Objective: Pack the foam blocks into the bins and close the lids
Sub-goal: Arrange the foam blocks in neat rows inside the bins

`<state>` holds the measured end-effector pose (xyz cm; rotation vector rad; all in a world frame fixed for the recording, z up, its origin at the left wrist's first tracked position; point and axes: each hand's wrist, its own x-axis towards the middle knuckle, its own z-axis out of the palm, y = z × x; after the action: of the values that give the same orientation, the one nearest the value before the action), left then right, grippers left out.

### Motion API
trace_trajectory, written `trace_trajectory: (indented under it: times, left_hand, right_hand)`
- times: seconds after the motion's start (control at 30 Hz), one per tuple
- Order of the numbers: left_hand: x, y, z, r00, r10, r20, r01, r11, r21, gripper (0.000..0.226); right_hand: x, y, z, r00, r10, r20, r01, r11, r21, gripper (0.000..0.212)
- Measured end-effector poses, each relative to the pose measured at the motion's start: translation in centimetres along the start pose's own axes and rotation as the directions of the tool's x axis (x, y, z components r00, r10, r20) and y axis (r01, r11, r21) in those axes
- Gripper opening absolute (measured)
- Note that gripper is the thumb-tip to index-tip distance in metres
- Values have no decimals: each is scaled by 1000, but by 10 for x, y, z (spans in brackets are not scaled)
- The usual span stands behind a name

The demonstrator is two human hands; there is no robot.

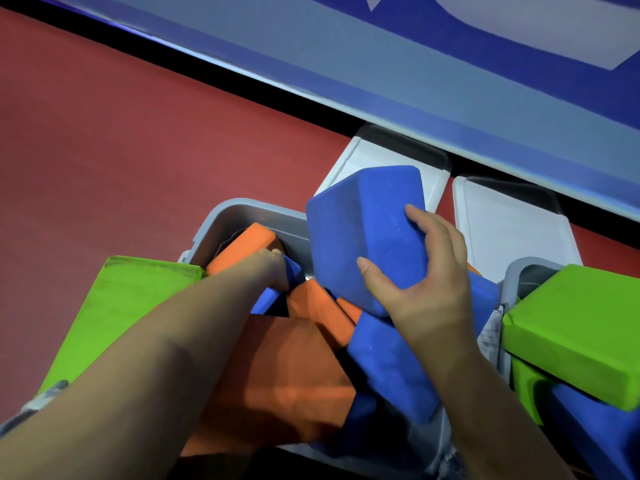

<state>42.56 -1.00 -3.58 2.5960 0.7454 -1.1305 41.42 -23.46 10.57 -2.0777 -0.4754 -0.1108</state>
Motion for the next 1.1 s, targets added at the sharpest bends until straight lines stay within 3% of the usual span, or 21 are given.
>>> trace_trajectory:
  times: [0.07,0.1,0.2,0.27,0.33,0.43,0.5,0.7,0.8,1.0,1.1]
  left_hand:
    - [15,-3,-15,990,-39,133,40,999,-5,58]
    - [19,-4,-19,991,-61,115,62,998,-5,53]
    - [16,-1,-24,976,27,-217,-34,999,-31,29]
    - [14,-5,-10,879,43,-474,-117,985,-128,24]
    - [16,-17,6,808,-65,-586,-90,969,-232,31]
    - [24,-35,9,869,-285,-405,61,874,-483,53]
    - [31,-43,10,907,-342,-244,145,800,-582,71]
    - [41,-58,8,912,-409,-37,348,818,-458,93]
    - [42,-64,9,924,-380,-35,325,833,-448,96]
    - [34,-60,9,856,-503,-116,363,747,-557,87]
    - [34,-61,11,860,-499,-109,358,740,-570,91]
  right_hand:
    - [1,1,0,1000,4,13,-4,1000,3,66]
    - [1,1,0,1000,7,22,-7,1000,7,65]
    - [0,0,2,999,28,43,-29,999,15,66]
    - [-3,0,5,998,42,54,-42,999,13,67]
    - [-5,1,9,996,54,77,-55,998,10,68]
    - [-9,3,12,990,80,118,-81,997,3,69]
    - [-11,4,12,986,99,134,-100,995,5,69]
    - [-9,8,9,979,169,116,-176,983,48,69]
    - [-5,10,9,978,184,97,-189,981,50,68]
    - [-4,10,10,977,192,91,-198,979,51,69]
    - [-6,8,11,978,182,99,-187,981,43,68]
